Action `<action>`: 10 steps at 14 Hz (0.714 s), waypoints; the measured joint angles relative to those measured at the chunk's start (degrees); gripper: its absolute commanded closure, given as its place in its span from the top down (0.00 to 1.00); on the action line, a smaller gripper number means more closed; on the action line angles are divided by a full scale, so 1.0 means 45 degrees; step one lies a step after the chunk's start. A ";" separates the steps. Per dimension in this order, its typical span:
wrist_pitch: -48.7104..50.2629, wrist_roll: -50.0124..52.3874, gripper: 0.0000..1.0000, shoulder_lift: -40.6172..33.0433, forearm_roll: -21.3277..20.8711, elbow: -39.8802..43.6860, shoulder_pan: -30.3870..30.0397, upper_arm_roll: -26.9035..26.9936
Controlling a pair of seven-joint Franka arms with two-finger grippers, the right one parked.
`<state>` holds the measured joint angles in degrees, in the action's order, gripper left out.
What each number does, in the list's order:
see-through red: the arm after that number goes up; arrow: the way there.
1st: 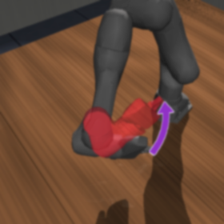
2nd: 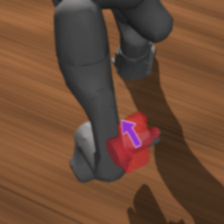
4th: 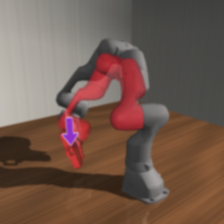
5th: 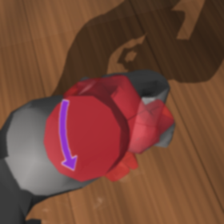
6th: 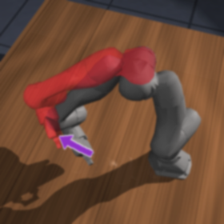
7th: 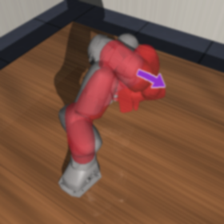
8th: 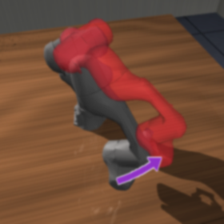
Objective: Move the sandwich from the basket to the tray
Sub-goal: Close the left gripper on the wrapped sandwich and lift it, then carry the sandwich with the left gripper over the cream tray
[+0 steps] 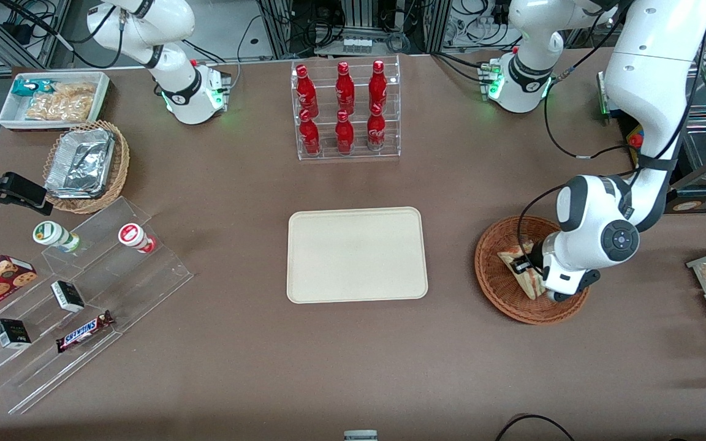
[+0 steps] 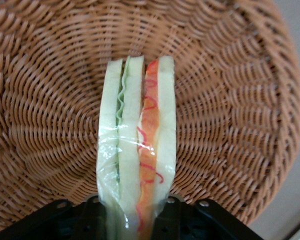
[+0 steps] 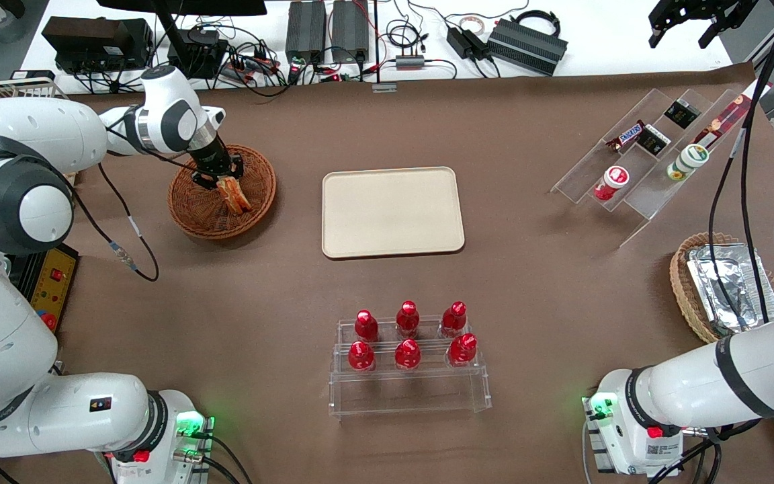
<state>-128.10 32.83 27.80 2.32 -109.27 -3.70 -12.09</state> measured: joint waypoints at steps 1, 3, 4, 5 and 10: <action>0.0148 -0.0052 0.09 -0.0029 -0.0005 0.0262 0.0057 -0.0035; 0.1204 -0.0090 0.09 -0.0122 -0.0006 0.1234 0.0522 -0.0125; 0.1846 -0.0087 0.09 -0.0190 -0.0006 0.1856 0.0915 -0.0167; 0.2334 -0.0068 0.10 -0.0260 -0.0005 0.2444 0.1421 -0.0204; 0.2673 0.1060 0.12 0.0425 -0.0285 0.4542 0.5321 -0.0263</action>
<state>-116.08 37.60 29.71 1.04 -88.83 20.24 -13.27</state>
